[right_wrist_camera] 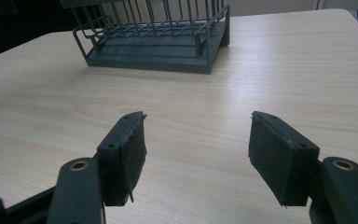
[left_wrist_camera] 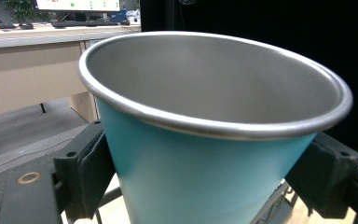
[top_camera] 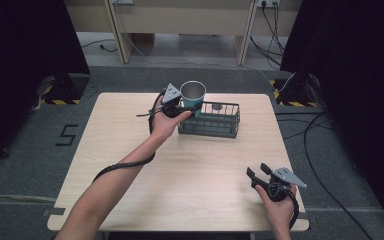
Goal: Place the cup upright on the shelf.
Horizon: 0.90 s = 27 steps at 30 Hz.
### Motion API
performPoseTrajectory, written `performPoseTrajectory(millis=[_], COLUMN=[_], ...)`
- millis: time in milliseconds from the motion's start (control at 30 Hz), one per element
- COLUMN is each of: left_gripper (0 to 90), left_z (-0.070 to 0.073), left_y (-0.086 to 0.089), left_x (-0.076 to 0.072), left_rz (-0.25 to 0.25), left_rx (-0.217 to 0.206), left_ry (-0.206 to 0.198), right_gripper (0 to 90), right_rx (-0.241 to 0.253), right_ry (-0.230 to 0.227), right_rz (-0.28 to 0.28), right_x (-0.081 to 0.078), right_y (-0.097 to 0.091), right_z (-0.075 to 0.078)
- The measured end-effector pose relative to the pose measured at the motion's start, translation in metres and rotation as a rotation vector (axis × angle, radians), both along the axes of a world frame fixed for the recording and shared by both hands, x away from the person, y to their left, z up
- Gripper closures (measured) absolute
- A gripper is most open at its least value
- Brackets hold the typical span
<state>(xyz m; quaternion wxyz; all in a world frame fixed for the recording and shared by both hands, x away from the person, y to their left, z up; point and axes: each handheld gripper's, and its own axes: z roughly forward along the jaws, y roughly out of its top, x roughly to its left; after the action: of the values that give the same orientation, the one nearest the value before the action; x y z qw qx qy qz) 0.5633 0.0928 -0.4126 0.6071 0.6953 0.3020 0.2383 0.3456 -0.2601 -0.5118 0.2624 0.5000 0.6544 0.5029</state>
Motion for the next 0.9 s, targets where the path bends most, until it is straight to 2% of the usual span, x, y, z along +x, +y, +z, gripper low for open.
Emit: performPoseTrajectory(millis=[233, 533, 733, 900], left_gripper=[16.0, 15.9, 15.9, 15.9], left_z=[-0.007, -0.014, -0.021, -0.028], left_y=[-0.006, -0.014, -0.019, -0.023], left_x=[0.01, 0.013, 0.015, 0.016], left_rz=[0.024, 0.034, 0.039, 0.036], left_rx=[0.001, 0.026, 0.022, 0.042], left_ry=[0.024, 0.03, 0.048, 0.067], right_gripper=[37.2, 37.2, 37.2, 37.2], right_rx=[0.003, -0.001, 0.002, 0.002], right_ry=[0.001, -0.001, 0.0, 0.001], right_rz=[0.0, 0.003, 0.003, 0.004], right_x=[0.0, 0.0, -0.001, 0.0], right_y=[0.0, 0.0, 0.0, 0.0], right_z=[0.0, 0.0, 0.0, 0.0])
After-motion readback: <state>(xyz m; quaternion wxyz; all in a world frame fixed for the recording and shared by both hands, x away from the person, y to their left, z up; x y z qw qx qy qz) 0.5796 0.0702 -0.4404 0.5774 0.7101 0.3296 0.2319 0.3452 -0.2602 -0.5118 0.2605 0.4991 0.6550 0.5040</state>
